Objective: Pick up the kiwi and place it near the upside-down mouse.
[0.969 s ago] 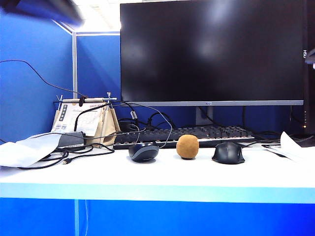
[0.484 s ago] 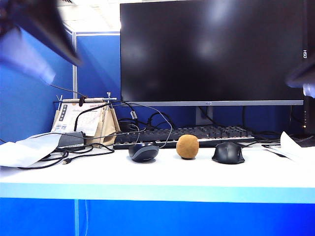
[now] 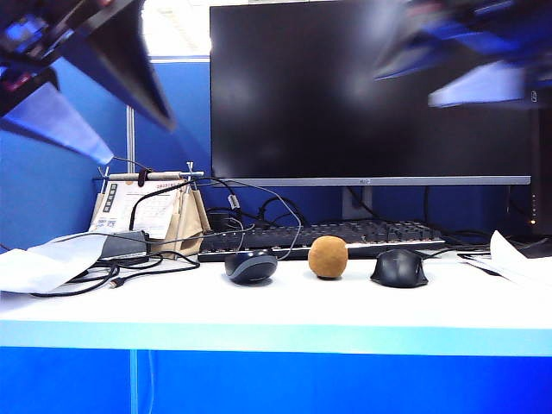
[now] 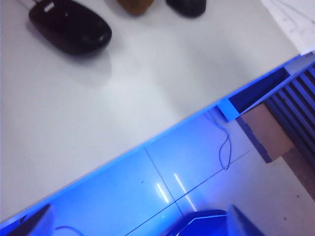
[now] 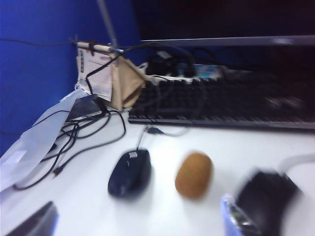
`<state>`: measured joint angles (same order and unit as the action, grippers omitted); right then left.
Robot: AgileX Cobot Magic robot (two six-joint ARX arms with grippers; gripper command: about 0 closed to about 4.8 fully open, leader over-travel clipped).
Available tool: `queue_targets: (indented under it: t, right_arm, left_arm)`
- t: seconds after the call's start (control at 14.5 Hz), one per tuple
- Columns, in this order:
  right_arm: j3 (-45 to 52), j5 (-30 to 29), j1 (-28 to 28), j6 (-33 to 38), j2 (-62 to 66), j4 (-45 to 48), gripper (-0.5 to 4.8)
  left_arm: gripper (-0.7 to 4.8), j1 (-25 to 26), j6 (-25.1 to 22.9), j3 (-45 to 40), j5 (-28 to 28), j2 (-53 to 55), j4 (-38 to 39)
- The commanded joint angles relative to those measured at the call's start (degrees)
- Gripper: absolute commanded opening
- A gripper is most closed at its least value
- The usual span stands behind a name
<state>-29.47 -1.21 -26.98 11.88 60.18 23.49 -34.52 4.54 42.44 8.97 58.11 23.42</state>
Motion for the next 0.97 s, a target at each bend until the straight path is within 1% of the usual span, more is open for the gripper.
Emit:
queue_targets:
  t: [0.07, 0.14, 0.21, 0.28, 0.35, 0.42, 0.55, 0.62, 0.76, 0.83, 0.97]
  right_arm:
    - [-8.0, 0.2, -0.1, -0.1, 12.6, 8.0, 4.79]
    - [-11.9, 0.5, -0.1, -0.1, 18.1, 8.1, 4.79]
    - [-15.2, 0.4, -0.1, -0.1, 22.6, 8.1, 4.79]
    - [-25.2, 0.9, -0.1, -0.1, 34.9, 6.1, 4.79]
    - [-32.3, 3.0, 0.0, -0.1, 42.8, 3.8, 4.79]
    - [-34.0, 4.3, 0.1, -0.1, 44.6, 2.0, 4.79]
    - [-35.7, 5.0, 0.5, -0.1, 47.4, 1.6, 4.79]
    - [-35.8, 7.6, 0.6, -0.1, 48.9, 1.5, 4.79]
    - [-35.8, 7.1, 1.3, -0.1, 50.3, 0.8, 4.79]
    - [-35.8, 5.1, 2.2, 0.4, 54.0, 0.8, 4.79]
    - [-37.3, 2.6, 2.5, 1.3, 58.1, 0.6, 4.79]
  left_arm:
    - [4.79, 0.0, 0.0, 0.4, 2.8, -0.4, 0.0]
    - [4.79, 0.0, 0.9, 0.4, 5.5, -0.4, 0.3]
    - [4.79, 0.0, 1.6, 0.4, 6.9, -0.4, 0.4]
    - [4.79, -0.1, 1.7, 0.4, 7.8, -0.4, 0.4]
    - [4.79, -0.1, 1.5, 0.4, 8.5, -0.4, 1.7]
    - [4.79, -0.1, 1.5, 0.4, 8.5, -0.4, 2.2]
    - [4.79, -0.1, 1.4, 0.3, 8.5, -0.4, 2.8]
    - [4.79, -0.1, 1.4, 0.4, 9.3, -0.4, 2.7]
    - [4.79, -0.1, 1.4, 0.4, 9.3, -0.4, 2.7]
    - [4.79, -0.1, 0.3, 0.4, 8.8, -0.4, 2.6]
    - [4.79, -0.1, 0.4, 0.4, 8.8, -0.4, 2.6]
